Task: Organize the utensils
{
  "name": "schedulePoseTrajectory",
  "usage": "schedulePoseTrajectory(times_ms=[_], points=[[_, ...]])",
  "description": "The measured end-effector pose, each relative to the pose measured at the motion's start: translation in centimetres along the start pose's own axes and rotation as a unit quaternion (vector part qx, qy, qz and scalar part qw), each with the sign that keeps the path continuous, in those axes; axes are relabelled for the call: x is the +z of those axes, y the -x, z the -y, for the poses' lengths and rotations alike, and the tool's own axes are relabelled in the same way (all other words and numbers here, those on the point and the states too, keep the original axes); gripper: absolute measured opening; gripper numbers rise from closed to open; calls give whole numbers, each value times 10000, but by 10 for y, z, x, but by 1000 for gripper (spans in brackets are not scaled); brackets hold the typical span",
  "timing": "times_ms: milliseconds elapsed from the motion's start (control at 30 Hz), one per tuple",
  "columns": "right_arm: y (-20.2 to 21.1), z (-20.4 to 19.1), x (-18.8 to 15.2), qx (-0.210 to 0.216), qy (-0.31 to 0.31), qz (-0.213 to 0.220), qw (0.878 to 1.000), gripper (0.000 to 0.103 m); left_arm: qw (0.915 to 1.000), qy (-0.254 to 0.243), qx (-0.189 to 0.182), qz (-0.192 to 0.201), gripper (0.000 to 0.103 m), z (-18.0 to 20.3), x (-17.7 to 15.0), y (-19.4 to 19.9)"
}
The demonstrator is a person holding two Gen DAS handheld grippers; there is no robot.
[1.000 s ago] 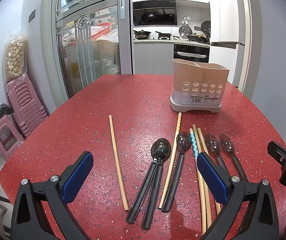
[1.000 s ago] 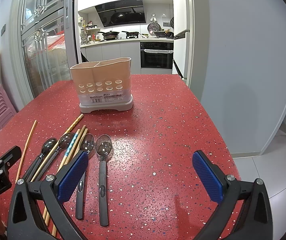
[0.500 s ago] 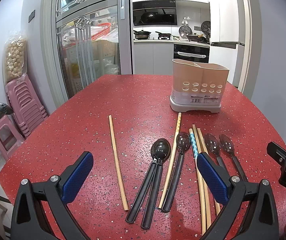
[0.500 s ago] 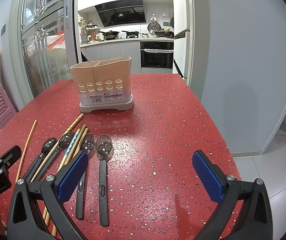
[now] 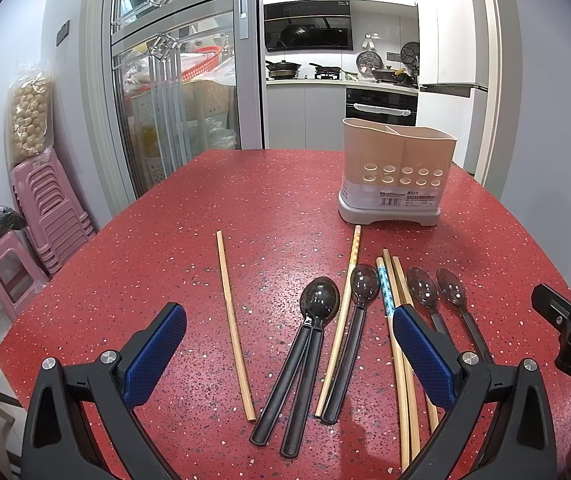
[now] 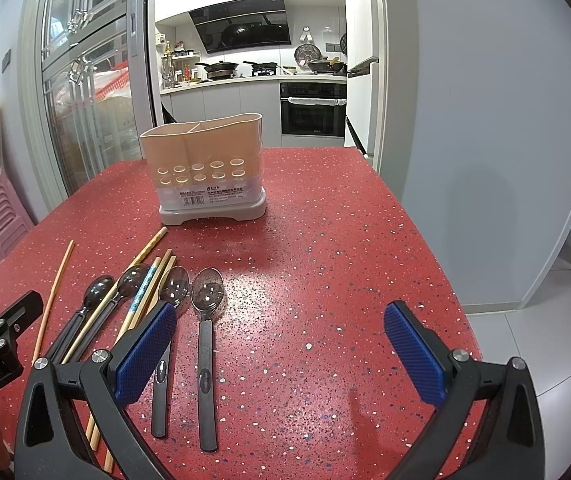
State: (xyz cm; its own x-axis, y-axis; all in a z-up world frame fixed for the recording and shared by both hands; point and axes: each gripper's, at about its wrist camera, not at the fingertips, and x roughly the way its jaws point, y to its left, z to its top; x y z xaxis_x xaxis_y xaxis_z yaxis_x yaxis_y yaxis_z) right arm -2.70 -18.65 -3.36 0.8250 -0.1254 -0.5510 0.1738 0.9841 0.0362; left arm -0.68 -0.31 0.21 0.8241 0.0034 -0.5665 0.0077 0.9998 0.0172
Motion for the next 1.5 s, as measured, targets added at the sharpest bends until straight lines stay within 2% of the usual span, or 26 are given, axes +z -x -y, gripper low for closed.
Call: schedulePoseTrajectory(times_ms=[1033,1133,1267,1400,1500], points=[[-3,-2,-3,70,-45,-129,9999,103,9999,-31,14,-101,103,1,5,-2],[-10,3,1,103,-52,-247,9996,103,9996,-54,121,-244,103,-6,8,-11],[-26,6,7,245,-54,-614,9978,103,9974,136,306,-636,103,-25,17,-34],[-49,1,13,447,96,-1172,9921,103,9919,439,277,-1161,103,-48,25,-66],[-68,-5,15,624,232,-1580,9852,103,9884,566,160,-1397,103,-60,32,-85]])
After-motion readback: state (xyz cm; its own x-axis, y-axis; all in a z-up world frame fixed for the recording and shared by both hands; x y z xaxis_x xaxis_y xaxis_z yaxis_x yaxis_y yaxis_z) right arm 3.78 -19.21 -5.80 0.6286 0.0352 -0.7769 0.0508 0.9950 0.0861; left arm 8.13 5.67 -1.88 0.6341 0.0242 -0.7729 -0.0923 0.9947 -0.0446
